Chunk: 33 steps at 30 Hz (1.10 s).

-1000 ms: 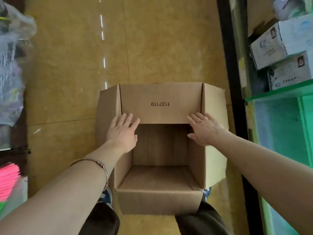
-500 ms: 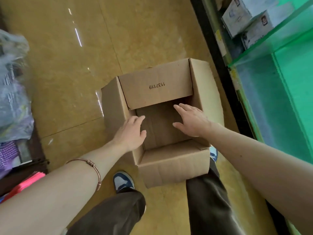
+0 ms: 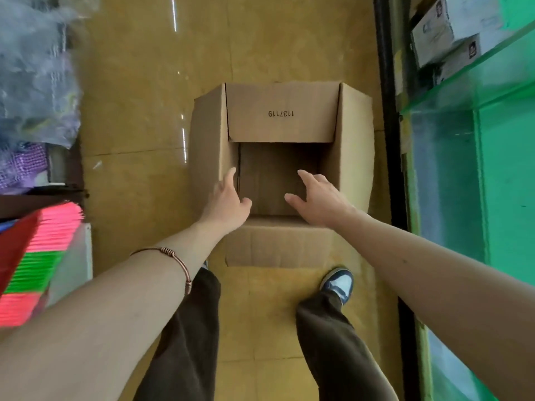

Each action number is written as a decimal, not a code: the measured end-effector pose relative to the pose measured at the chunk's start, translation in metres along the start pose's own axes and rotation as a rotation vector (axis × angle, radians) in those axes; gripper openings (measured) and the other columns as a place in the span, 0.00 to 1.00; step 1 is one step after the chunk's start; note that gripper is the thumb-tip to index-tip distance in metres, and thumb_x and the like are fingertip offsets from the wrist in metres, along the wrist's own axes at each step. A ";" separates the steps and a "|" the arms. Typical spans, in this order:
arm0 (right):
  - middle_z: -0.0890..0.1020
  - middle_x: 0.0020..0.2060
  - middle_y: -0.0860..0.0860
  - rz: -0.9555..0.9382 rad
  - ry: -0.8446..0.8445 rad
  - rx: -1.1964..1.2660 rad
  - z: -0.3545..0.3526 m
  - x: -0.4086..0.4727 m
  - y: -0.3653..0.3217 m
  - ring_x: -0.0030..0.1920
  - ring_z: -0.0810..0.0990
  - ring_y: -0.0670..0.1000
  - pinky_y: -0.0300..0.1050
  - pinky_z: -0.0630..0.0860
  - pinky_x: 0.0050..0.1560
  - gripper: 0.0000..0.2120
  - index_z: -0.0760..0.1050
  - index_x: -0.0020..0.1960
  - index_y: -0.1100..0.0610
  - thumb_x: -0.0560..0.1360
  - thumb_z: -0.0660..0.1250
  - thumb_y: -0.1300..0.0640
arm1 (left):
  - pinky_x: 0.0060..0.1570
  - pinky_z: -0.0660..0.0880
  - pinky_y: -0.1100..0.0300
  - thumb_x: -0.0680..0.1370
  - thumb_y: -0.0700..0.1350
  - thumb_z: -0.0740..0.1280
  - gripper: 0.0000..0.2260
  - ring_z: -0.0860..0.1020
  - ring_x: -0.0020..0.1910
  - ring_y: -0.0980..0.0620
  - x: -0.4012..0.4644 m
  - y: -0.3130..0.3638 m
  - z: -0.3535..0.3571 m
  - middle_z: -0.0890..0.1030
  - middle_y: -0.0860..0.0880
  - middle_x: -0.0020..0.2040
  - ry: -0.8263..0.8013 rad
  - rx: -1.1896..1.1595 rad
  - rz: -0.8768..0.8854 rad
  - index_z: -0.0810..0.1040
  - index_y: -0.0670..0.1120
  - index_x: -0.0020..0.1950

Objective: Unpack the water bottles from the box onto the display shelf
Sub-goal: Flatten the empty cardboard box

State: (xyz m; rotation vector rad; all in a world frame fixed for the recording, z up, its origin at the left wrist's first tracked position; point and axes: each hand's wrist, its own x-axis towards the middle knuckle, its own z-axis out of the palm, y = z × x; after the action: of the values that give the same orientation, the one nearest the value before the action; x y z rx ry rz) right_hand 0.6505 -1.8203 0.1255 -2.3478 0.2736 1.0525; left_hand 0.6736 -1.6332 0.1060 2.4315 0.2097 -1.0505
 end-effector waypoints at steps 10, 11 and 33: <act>0.55 0.75 0.56 0.118 0.006 -0.030 0.096 0.002 0.094 0.74 0.57 0.60 0.55 0.62 0.70 0.34 0.50 0.78 0.54 0.78 0.61 0.44 | 0.70 0.60 0.49 0.80 0.46 0.61 0.33 0.52 0.75 0.39 0.007 -0.058 0.097 0.40 0.44 0.77 -0.022 -0.078 -0.256 0.42 0.58 0.77; 0.56 0.74 0.57 0.152 0.087 -0.005 0.105 0.002 0.100 0.73 0.57 0.60 0.54 0.63 0.69 0.35 0.50 0.77 0.57 0.78 0.62 0.45 | 0.69 0.62 0.49 0.80 0.47 0.61 0.33 0.54 0.75 0.39 0.010 -0.063 0.103 0.42 0.43 0.77 0.032 -0.127 -0.292 0.42 0.55 0.77; 0.76 0.56 0.51 0.644 0.242 0.815 0.148 0.014 0.122 0.52 0.74 0.52 0.46 0.73 0.51 0.29 0.68 0.65 0.58 0.72 0.71 0.43 | 0.65 0.64 0.52 0.81 0.59 0.55 0.29 0.65 0.71 0.43 0.012 -0.114 0.108 0.65 0.43 0.73 0.001 -0.271 -0.457 0.60 0.41 0.75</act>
State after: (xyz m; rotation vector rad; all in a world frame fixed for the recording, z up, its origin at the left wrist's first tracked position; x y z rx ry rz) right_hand 0.5192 -1.8390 -0.0134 -1.6350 1.3375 0.6969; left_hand 0.5759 -1.5862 -0.0087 2.1841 0.8821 -1.1186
